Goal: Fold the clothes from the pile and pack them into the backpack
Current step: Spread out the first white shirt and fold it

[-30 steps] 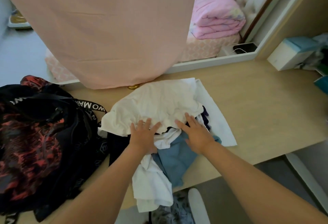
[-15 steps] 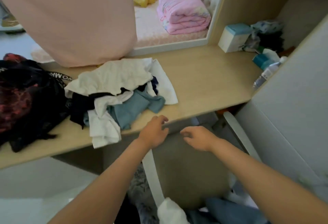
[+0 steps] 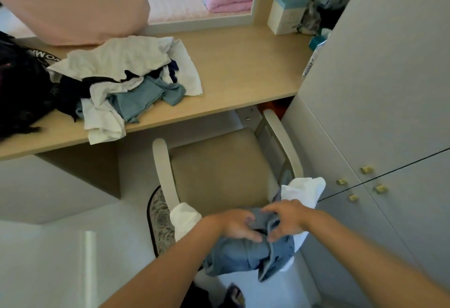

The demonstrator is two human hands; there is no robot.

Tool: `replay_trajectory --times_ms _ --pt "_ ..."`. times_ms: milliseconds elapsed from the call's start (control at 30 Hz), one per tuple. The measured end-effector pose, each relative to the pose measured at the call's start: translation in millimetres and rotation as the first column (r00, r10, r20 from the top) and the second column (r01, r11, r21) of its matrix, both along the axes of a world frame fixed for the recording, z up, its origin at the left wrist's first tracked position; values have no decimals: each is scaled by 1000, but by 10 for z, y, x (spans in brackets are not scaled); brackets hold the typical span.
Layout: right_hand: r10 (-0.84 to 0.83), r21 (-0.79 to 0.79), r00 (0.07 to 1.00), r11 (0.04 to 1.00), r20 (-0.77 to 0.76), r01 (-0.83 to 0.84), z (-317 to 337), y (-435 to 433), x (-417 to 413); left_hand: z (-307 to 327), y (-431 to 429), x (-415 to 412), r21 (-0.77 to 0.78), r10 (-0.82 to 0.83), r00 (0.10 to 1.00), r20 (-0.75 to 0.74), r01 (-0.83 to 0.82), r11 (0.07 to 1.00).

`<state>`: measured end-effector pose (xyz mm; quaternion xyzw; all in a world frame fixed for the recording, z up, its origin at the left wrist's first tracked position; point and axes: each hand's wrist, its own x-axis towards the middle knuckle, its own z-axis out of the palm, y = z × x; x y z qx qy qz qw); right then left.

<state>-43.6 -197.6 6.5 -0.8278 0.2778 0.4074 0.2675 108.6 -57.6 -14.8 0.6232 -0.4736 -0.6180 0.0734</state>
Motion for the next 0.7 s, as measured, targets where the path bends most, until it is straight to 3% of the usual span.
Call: replay_trajectory --times_ms 100,200,333,400,500,633,700 --pt "265 -22 953 962 -147 -271 -63 48 -6 -184 140 -55 27 -135 989 60 134 991" --pt "315 -59 937 943 -148 -327 -185 60 35 -346 204 -21 -46 -121 984 133 128 991" --pt "214 -42 977 976 9 -214 -220 -55 65 -402 199 -47 -34 -29 993 115 33 999" --pt "159 -39 983 987 94 -156 -249 -113 48 -395 168 -173 -19 95 992 79 -94 995" --pt "65 -21 964 998 258 -61 -294 -213 21 -332 94 -470 -132 300 953 38 -293 947" --pt "-123 50 824 992 553 114 -170 -421 -43 -231 -83 -758 -326 405 841 358 -294 899" --pt "-119 86 831 993 544 85 -129 -540 -186 -237 -163 -748 -348 429 795 429 -293 891"
